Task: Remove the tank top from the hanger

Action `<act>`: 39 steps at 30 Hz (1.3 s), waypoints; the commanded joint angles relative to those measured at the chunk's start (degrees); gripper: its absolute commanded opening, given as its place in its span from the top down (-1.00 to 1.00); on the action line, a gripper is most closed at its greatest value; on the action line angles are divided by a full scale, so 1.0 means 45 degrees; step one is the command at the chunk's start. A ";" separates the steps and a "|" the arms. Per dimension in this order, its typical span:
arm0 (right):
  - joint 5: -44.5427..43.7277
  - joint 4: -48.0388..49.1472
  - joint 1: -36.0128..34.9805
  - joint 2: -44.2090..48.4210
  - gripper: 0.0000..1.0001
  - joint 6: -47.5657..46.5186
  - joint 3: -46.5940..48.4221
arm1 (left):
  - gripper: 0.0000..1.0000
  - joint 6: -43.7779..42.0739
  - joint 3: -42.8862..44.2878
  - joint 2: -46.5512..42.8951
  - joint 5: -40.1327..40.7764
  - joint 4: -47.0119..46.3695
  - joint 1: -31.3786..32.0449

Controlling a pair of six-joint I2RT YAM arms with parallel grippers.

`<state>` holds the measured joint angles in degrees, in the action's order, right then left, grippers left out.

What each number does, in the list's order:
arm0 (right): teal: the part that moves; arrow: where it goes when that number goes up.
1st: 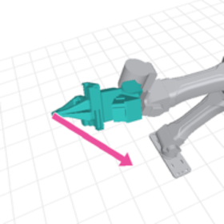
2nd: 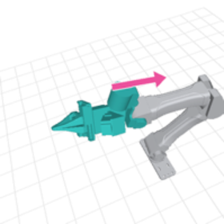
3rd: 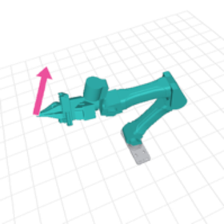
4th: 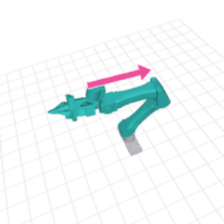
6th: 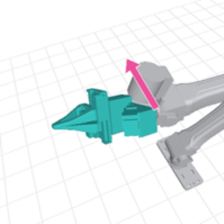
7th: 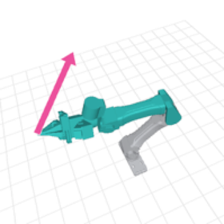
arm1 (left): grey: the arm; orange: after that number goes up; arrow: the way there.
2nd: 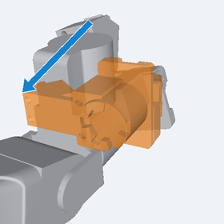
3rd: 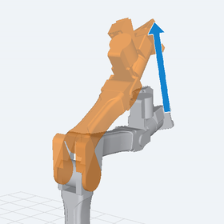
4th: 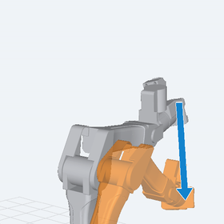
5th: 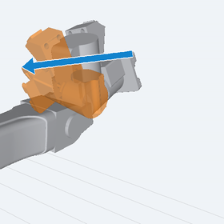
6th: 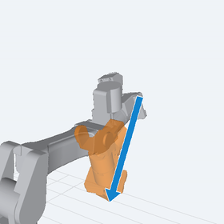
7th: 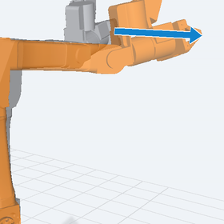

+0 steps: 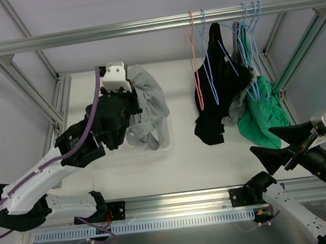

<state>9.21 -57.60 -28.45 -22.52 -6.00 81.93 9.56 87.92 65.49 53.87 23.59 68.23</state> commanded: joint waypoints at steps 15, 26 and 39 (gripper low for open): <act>-0.0192 0.0633 -0.0065 -0.0483 -0.99 0.0044 0.0231 | 1.00 0.0707 0.0619 0.0328 -0.3376 0.1378 -0.4007; -0.0133 0.0633 -0.0065 -0.0249 -0.99 0.0005 -0.0120 | 1.00 0.2191 -0.1293 0.1225 -0.5388 0.1319 -0.6275; 0.0433 0.0965 -0.0065 -0.0463 -0.99 0.0181 -0.1019 | -0.97 0.5570 -0.4791 0.1500 -0.4880 0.1241 -0.6665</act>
<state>9.98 -56.16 -28.45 -23.31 -5.98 77.14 30.11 66.96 72.53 31.55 30.79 39.09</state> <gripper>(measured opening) 0.993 0.852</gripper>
